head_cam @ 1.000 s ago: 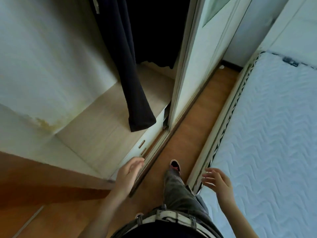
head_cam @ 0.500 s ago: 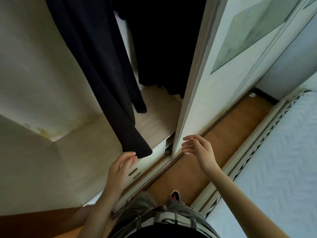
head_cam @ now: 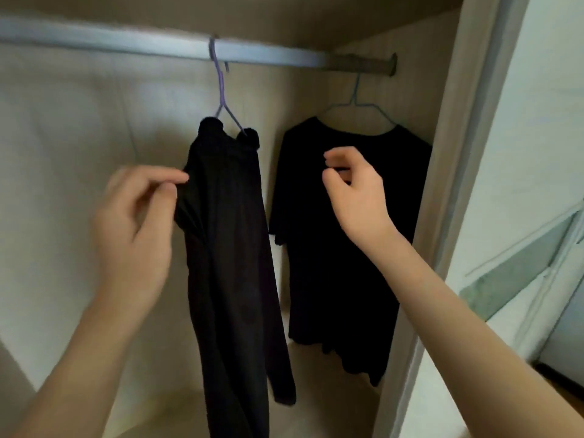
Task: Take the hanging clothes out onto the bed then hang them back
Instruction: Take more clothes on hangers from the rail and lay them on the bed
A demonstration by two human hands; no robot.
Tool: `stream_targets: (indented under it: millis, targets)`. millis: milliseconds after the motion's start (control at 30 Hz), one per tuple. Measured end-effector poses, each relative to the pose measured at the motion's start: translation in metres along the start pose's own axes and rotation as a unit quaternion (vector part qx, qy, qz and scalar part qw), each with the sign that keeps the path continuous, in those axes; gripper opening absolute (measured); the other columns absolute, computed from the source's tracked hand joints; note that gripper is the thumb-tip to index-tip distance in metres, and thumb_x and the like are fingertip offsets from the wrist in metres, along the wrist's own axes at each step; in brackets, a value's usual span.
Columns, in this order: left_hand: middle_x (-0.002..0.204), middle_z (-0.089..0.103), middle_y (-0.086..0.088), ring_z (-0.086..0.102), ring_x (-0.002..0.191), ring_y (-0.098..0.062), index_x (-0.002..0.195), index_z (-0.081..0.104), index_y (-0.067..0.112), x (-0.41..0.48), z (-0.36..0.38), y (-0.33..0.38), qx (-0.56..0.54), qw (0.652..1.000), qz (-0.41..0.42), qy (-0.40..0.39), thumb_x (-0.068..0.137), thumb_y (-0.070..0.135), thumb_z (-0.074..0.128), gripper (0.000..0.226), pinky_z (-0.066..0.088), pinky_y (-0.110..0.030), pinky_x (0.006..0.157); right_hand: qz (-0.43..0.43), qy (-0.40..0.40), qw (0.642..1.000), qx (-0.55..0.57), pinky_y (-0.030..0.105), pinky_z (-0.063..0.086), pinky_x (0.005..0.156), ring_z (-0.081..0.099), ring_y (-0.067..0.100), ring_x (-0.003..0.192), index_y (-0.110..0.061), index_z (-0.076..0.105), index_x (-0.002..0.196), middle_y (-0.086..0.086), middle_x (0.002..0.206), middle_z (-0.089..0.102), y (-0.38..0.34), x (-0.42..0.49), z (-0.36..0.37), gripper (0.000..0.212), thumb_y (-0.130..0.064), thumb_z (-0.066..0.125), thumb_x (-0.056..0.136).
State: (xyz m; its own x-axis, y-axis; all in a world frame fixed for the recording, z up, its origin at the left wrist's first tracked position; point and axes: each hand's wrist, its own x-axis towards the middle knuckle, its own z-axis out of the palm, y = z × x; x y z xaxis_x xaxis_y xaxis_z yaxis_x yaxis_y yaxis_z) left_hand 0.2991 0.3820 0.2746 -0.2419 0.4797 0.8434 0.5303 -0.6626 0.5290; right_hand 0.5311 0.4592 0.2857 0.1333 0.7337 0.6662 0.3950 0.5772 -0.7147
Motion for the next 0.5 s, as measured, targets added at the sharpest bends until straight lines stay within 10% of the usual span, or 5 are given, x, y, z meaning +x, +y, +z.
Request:
stream_targets:
  millis: [167,400,500]
  targets:
    - [0.091,0.054,0.012,0.052,0.077,0.001,0.103,0.053,0.03,0.102,0.022,0.006,0.006,0.998,-0.045,0.047,0.079,0.028,0.055,0.025,0.039,-0.018,0.072,0.055,0.076,0.976,-0.194,0.035,0.041,0.096,0.048,0.035,0.121,-0.002,0.042,0.135,0.019,0.135,0.046,0.009,0.149,0.023,0.048,-0.021,0.051,0.092]
    - [0.097,0.073,-0.02,0.069,0.088,-0.029,0.08,0.074,0.006,0.166,0.066,-0.027,0.022,0.938,-0.268,-0.216,0.071,0.018,0.071,0.015,0.053,-0.04,0.089,0.16,-0.024,0.864,-0.476,0.041,0.041,0.101,0.05,0.036,0.122,-0.002,0.045,0.128,0.019,0.133,0.051,0.07,0.22,-0.011,0.044,-0.021,0.051,0.088]
    - [0.092,0.07,-0.021,0.067,0.084,-0.029,0.095,0.072,-0.004,0.171,0.075,-0.044,-0.052,0.933,-0.289,-0.21,0.081,0.005,0.065,0.018,0.056,-0.031,0.078,0.135,0.018,0.905,-0.403,0.042,0.045,0.098,0.055,0.041,0.117,0.006,0.055,0.119,0.027,0.128,0.056,0.081,0.23,-0.014,0.032,-0.014,0.047,0.095]
